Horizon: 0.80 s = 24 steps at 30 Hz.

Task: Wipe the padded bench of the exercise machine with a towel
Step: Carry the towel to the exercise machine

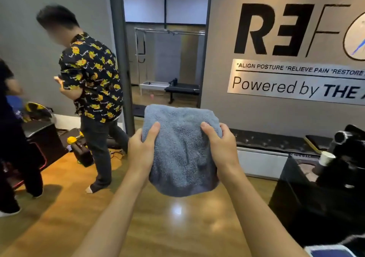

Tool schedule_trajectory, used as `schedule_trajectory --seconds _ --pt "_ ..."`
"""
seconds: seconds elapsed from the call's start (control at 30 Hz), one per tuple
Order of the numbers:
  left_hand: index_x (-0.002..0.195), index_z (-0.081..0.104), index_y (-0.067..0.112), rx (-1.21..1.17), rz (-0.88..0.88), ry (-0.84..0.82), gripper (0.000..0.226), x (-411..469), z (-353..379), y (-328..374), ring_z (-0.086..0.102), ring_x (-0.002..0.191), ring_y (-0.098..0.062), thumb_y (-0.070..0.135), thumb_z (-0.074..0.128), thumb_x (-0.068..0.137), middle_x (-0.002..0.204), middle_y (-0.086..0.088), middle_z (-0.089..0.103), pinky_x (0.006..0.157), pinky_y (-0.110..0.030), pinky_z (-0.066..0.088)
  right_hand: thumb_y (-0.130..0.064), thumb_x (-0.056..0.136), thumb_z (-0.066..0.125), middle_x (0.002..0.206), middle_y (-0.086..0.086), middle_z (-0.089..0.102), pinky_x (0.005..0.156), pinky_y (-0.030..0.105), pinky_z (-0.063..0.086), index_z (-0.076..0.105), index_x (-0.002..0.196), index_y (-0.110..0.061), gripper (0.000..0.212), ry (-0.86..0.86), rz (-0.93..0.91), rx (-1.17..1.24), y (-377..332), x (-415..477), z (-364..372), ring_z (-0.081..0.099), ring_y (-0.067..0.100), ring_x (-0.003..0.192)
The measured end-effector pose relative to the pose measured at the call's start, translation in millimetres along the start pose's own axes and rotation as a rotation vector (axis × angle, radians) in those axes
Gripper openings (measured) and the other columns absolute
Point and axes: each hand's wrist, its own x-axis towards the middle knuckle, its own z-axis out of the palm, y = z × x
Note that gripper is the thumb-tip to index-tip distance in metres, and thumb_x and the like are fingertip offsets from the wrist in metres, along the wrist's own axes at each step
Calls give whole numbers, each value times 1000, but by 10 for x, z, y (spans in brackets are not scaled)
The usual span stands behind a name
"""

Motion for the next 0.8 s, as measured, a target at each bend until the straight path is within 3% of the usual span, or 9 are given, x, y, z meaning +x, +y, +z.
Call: schedule_trajectory --seconds 0.23,0.3,0.43,0.6,0.8 --pt "87 68 23 44 -27 54 19 2334 403 -710 69 86 -9 41 64 90 87 12 74 77 -31 55 -30 86 70 75 -10 69 50 11 45 64 91 -14 19 -55 23 65 880 2243 1110 64 -5 61" --pt "96 70 17 66 -23 71 28 3031 396 -860 70 90 -15 43 63 90 95 3 74 78 -34 55 -29 86 70 77 -10 70 52 13 47 64 94 -12 20 -77 31 82 1046 2839 1523 64 -4 63" --pt "99 69 18 50 -12 91 31 4478 400 -1316 72 85 -11 46 64 88 93 5 75 65 -23 53 -31 85 71 76 -11 70 56 17 50 63 91 -16 18 -103 24 84 1544 4048 2350 65 1 67" --pt "96 70 22 22 -11 49 30 6343 662 -2003 73 83 -10 49 65 85 89 8 76 63 -23 54 -36 84 70 83 -8 71 70 31 55 64 90 -21 18 -64 10 43 2245 5611 3197 68 7 75" --pt "94 70 18 14 -50 -35 37 8454 1388 -2661 73 86 -19 52 67 82 93 -1 75 82 -49 58 -36 85 69 77 -14 72 57 18 51 63 93 -20 19 -1 32 29 2887 7574 3783 68 3 72"
